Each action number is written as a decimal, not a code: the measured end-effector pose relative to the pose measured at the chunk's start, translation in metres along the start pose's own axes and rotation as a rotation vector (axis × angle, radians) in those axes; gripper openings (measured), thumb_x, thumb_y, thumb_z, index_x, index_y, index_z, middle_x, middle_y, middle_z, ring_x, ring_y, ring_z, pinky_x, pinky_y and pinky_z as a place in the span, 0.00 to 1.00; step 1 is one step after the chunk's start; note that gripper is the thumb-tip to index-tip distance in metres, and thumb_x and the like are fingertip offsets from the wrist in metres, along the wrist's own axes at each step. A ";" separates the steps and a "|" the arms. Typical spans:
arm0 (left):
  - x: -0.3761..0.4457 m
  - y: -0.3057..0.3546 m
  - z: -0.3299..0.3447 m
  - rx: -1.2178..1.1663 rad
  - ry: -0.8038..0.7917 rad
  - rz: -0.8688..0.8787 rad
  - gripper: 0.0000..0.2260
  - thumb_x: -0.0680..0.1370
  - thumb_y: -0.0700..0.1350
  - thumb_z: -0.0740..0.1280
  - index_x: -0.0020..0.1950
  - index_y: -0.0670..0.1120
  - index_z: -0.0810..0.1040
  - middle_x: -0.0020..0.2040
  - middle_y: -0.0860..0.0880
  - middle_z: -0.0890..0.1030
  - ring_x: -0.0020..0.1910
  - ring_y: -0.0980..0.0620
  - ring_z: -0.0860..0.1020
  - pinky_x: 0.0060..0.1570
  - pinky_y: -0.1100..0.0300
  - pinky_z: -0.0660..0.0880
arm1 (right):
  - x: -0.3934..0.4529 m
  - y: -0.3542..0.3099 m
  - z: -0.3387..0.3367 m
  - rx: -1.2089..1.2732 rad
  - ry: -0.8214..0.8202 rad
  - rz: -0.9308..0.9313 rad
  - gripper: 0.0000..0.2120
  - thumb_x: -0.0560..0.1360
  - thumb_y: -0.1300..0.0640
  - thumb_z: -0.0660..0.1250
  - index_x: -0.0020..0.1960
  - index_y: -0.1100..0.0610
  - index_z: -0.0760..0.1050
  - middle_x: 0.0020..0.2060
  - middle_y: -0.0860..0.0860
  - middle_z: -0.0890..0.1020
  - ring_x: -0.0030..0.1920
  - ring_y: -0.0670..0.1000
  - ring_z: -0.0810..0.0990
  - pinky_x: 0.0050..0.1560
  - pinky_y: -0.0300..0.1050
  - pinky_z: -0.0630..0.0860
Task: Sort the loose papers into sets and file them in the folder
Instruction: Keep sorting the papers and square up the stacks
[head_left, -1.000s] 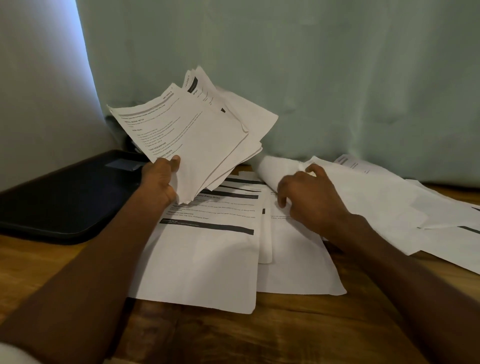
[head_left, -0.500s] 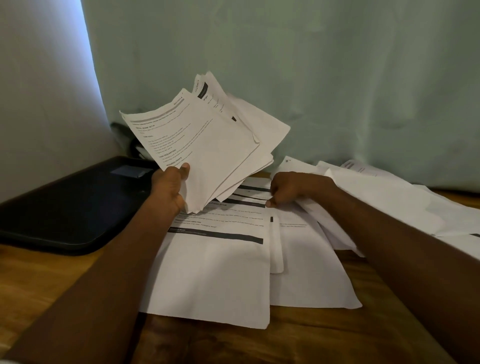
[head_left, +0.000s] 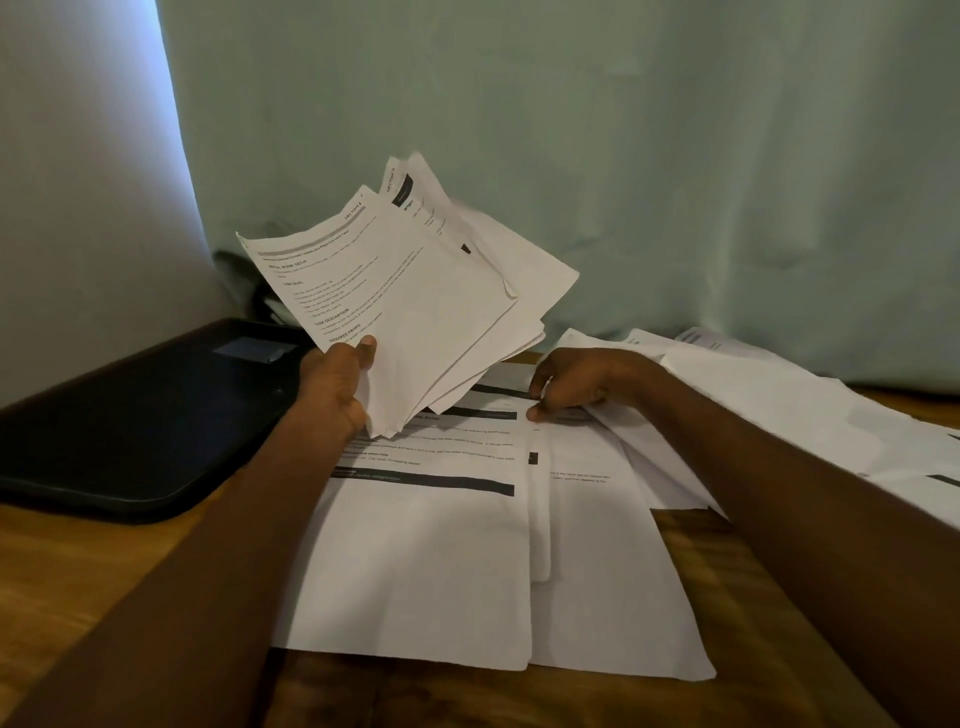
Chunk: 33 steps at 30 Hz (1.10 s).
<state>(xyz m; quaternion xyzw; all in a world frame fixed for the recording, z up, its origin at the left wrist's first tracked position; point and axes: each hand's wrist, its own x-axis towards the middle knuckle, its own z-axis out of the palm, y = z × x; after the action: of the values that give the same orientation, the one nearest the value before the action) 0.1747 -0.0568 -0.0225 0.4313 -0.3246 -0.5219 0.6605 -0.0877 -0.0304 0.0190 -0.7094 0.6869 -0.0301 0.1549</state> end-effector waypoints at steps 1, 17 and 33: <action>0.001 -0.001 0.000 0.002 0.000 0.001 0.11 0.81 0.35 0.68 0.62 0.46 0.78 0.58 0.46 0.80 0.54 0.47 0.76 0.62 0.48 0.74 | -0.003 0.000 0.000 0.011 -0.019 -0.014 0.25 0.75 0.49 0.76 0.67 0.58 0.77 0.61 0.51 0.76 0.56 0.51 0.75 0.51 0.38 0.74; 0.009 -0.002 -0.002 -0.025 -0.002 -0.010 0.11 0.80 0.36 0.70 0.61 0.47 0.79 0.61 0.46 0.81 0.56 0.46 0.77 0.63 0.46 0.75 | -0.001 -0.008 0.019 0.604 0.274 0.162 0.06 0.76 0.62 0.75 0.47 0.63 0.79 0.37 0.59 0.83 0.36 0.55 0.82 0.42 0.49 0.83; 0.012 0.000 -0.009 -0.204 -0.196 0.039 0.18 0.78 0.42 0.72 0.68 0.49 0.80 0.64 0.44 0.82 0.66 0.39 0.78 0.66 0.37 0.73 | -0.048 0.000 -0.061 1.255 1.026 -0.077 0.06 0.80 0.60 0.68 0.47 0.50 0.78 0.44 0.53 0.87 0.42 0.53 0.86 0.43 0.49 0.82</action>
<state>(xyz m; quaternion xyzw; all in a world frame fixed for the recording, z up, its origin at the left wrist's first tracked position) 0.1854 -0.0660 -0.0268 0.3024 -0.3414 -0.5787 0.6760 -0.1063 0.0063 0.0848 -0.4113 0.5028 -0.7365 0.1886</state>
